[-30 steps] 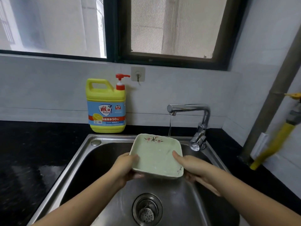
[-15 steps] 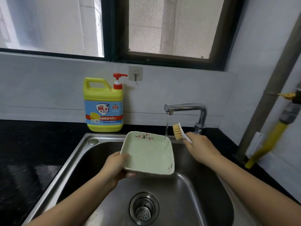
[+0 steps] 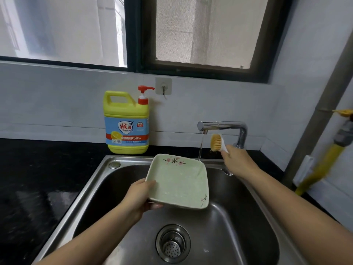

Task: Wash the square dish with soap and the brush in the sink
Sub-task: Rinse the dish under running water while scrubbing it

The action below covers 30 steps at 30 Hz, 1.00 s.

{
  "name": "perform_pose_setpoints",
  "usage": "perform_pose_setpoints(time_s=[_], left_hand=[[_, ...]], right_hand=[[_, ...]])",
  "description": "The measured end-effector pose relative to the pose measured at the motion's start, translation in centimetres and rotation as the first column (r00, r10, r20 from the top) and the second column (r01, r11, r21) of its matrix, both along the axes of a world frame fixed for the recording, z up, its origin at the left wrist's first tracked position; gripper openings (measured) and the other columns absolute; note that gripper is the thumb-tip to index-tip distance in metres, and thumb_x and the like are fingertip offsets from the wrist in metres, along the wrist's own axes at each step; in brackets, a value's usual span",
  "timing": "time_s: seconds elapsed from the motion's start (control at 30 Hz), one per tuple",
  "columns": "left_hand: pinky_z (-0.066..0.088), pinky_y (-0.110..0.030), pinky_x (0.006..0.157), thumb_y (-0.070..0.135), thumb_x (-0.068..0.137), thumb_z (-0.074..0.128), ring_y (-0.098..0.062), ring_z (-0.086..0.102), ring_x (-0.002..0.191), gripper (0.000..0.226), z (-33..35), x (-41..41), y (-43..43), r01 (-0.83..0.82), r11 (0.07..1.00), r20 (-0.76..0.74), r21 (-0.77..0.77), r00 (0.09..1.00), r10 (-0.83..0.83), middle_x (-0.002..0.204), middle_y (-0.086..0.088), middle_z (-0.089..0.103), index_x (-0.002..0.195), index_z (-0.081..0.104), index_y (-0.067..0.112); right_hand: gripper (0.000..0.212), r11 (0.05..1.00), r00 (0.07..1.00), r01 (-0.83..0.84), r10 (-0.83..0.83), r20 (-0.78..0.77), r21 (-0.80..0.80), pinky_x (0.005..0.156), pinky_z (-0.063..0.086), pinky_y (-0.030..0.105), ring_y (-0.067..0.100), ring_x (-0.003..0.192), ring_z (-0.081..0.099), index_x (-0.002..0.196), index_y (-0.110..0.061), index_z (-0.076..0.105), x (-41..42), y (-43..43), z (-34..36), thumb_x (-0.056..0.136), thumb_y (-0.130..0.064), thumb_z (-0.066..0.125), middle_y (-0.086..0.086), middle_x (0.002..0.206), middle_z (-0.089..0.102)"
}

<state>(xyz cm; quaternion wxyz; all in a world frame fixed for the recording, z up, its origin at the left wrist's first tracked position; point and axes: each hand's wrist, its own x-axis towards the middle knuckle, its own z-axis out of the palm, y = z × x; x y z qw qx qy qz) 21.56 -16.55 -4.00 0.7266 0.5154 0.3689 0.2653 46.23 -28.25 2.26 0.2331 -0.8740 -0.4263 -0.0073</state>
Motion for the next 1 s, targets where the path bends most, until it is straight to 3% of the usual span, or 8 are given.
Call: perform_pose_setpoints(time_s=[0.23,0.4,0.47,0.57,0.67,0.77,0.9,1.0], left_hand=[[0.057,-0.032,0.051,0.006,0.093,0.044,-0.026,0.062,0.068,0.015,0.2,-0.3,0.0,0.005,1.000,-0.013,0.016,1.000,-0.005,0.082,-0.015,0.063,0.098,0.059,0.007],[0.059,-0.034,0.054,0.001,0.091,0.044,-0.028,0.063,0.069,0.018,0.5,-0.5,-0.2,0.005,1.000,-0.015,0.026,1.000,-0.004,0.085,-0.015,0.064,0.096,0.059,0.010],[0.059,-0.036,0.056,-0.001,0.089,0.045,-0.030,0.065,0.074,0.022,0.5,-0.6,-0.2,0.012,1.000,0.007,0.027,1.000,-0.012,0.093,-0.018,0.066,0.102,0.059,0.010],[0.059,-0.037,0.056,-0.001,0.090,0.044,-0.031,0.065,0.081,0.025,0.2,-0.7,-0.4,0.016,1.000,0.060,-0.020,0.998,-0.015,0.100,-0.017,0.065,0.107,0.057,0.012],[0.056,-0.031,0.047,-0.001,0.093,0.042,-0.028,0.064,0.079,0.023,0.1,-0.4,-1.2,0.030,0.984,0.158,-0.178,0.987,-0.002,0.096,-0.015,0.065,0.105,0.056,0.012],[0.056,-0.029,0.040,-0.003,0.094,0.043,-0.026,0.062,0.074,0.017,0.5,-0.1,-1.8,0.021,0.951,0.129,-0.310,0.991,0.020,0.086,-0.014,0.063,0.097,0.055,0.008],[0.053,-0.030,0.035,-0.008,0.092,0.042,-0.030,0.060,0.074,0.017,0.7,-0.3,-1.2,0.009,0.930,-0.002,-0.367,1.000,-0.010,0.085,-0.018,0.059,0.106,0.050,-0.003],[0.054,-0.031,0.037,-0.010,0.090,0.038,-0.031,0.062,0.076,0.026,0.6,0.2,-1.0,-0.010,0.959,-0.102,-0.284,0.995,-0.020,0.088,-0.018,0.059,0.113,0.048,-0.003]], right_hand=[[0.027,0.999,0.998,-0.027,0.029,-0.056,0.030,0.060,0.043,0.032,0.019,0.070,0.055,0.091,-0.014,0.052,0.2,0.0,0.1,0.100,-0.033,0.035,0.008,0.081,0.057],[0.025,0.993,0.957,0.008,0.027,-0.289,0.118,0.062,0.045,0.033,0.017,0.073,0.057,0.090,-0.019,0.058,-2.2,-1.2,-1.8,0.091,-0.042,0.049,0.004,0.083,0.061],[0.027,0.983,0.891,0.027,0.058,-0.449,0.179,0.051,0.039,0.025,0.013,0.061,0.052,0.094,-0.015,0.059,-4.1,-1.5,-2.6,0.090,-0.041,0.054,0.000,0.073,0.056],[0.027,0.958,0.710,0.114,0.107,-0.696,0.263,0.041,0.034,0.019,0.011,0.050,0.043,0.091,-0.013,0.057,-6.2,-1.7,-3.5,0.087,-0.039,0.061,0.002,0.063,0.050],[0.029,0.948,0.562,0.158,0.143,-0.815,0.275,0.036,0.033,0.017,0.011,0.053,0.047,0.095,-0.011,0.060,-7.4,-1.3,-4.0,0.082,-0.036,0.067,0.006,0.075,0.061],[0.015,0.940,0.385,0.220,0.164,-0.908,0.262,0.031,0.028,0.017,0.010,0.045,0.042,0.092,-0.007,0.057,-8.0,-0.5,-3.1,0.085,-0.020,0.062,0.006,0.071,0.054],[0.012,0.963,0.381,0.218,0.066,-0.922,0.159,0.031,0.029,0.017,0.014,0.049,0.042,0.095,-0.004,0.053,-7.6,-0.1,-2.9,0.084,-0.008,0.055,0.009,0.071,0.050],[0.008,0.972,0.335,0.221,0.004,-0.942,0.083,0.029,0.027,0.017,0.011,0.040,0.039,0.087,-0.004,0.052,-7.5,-0.8,-4.6,0.079,-0.003,0.052,0.009,0.067,0.050]])
